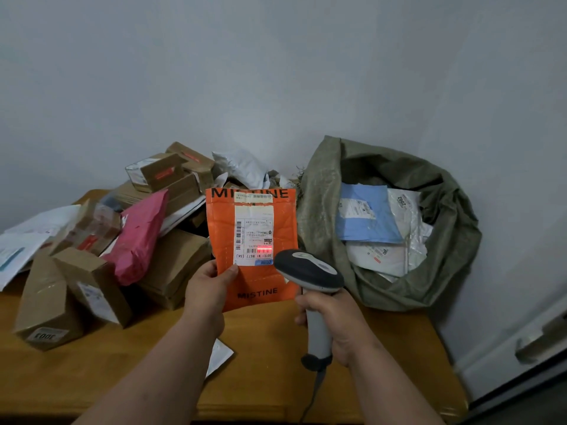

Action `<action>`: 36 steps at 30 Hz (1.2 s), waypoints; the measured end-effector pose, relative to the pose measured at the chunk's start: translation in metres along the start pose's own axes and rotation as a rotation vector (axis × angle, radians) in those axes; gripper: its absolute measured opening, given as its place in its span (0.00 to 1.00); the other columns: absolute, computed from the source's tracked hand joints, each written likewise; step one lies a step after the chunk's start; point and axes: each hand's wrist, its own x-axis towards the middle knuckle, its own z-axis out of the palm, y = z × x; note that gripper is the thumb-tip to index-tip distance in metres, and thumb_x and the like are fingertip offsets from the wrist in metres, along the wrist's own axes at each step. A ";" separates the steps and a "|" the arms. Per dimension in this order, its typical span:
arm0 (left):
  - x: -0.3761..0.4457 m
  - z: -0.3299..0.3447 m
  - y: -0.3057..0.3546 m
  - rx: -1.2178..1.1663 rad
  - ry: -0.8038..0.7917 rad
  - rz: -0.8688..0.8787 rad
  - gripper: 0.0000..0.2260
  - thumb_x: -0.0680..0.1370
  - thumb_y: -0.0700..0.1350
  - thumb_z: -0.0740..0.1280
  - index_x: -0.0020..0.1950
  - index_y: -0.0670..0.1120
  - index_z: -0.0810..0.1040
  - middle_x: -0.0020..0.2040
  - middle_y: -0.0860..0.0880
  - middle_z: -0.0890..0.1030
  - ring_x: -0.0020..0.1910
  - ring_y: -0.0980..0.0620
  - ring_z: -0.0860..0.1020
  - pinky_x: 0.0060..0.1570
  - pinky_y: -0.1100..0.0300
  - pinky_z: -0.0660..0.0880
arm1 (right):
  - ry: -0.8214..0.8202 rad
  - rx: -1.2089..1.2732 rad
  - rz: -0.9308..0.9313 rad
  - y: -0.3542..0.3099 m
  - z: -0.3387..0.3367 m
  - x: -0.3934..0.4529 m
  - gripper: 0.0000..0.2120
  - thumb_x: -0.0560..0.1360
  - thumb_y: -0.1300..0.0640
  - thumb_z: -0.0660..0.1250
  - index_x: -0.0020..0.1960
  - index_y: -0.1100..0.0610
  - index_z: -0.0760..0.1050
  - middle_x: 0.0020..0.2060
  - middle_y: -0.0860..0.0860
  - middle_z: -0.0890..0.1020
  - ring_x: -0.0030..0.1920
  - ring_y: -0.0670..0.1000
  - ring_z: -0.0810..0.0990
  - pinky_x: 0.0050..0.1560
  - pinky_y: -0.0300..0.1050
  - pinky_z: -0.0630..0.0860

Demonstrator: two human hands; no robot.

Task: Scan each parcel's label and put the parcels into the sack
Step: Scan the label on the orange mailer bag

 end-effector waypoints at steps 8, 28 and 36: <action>-0.004 0.003 0.003 -0.005 -0.004 0.005 0.05 0.80 0.46 0.68 0.55 0.51 0.79 0.55 0.47 0.83 0.56 0.42 0.80 0.58 0.37 0.77 | -0.007 -0.020 -0.011 -0.001 -0.003 -0.001 0.05 0.59 0.54 0.74 0.34 0.53 0.83 0.33 0.54 0.82 0.35 0.53 0.81 0.44 0.52 0.78; -0.016 0.040 -0.005 0.054 -0.091 -0.007 0.04 0.79 0.44 0.69 0.53 0.51 0.79 0.52 0.46 0.84 0.53 0.41 0.81 0.55 0.36 0.78 | 0.147 0.077 0.018 0.010 -0.061 0.012 0.23 0.56 0.55 0.76 0.51 0.58 0.83 0.41 0.54 0.86 0.49 0.58 0.84 0.46 0.51 0.77; 0.010 0.075 -0.014 0.058 -0.245 -0.130 0.10 0.80 0.39 0.68 0.61 0.46 0.78 0.54 0.40 0.84 0.53 0.36 0.83 0.55 0.35 0.79 | 0.099 0.174 0.110 0.019 -0.081 0.033 0.21 0.61 0.59 0.78 0.53 0.62 0.83 0.47 0.56 0.87 0.51 0.58 0.85 0.47 0.50 0.79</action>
